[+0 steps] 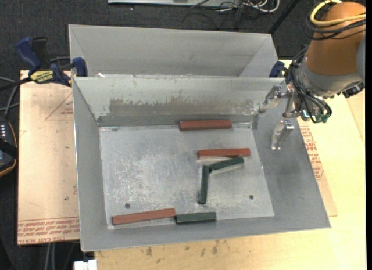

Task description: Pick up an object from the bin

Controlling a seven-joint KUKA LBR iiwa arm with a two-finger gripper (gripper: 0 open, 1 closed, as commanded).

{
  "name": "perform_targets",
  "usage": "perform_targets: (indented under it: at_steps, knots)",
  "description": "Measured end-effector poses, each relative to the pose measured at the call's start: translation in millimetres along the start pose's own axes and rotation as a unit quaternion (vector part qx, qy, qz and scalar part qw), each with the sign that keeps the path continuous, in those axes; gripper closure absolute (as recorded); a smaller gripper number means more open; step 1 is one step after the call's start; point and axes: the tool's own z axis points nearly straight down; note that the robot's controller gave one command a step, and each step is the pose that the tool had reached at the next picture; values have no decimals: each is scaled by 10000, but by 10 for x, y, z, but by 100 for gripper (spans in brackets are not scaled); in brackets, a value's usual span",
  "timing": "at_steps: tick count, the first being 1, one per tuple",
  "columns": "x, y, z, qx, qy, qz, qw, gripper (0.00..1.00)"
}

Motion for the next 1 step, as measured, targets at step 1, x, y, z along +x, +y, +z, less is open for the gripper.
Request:
perform_targets:
  at_steps: [1]
  knots:
    - [-17,6,-46,6,-37,-14,10000,0]
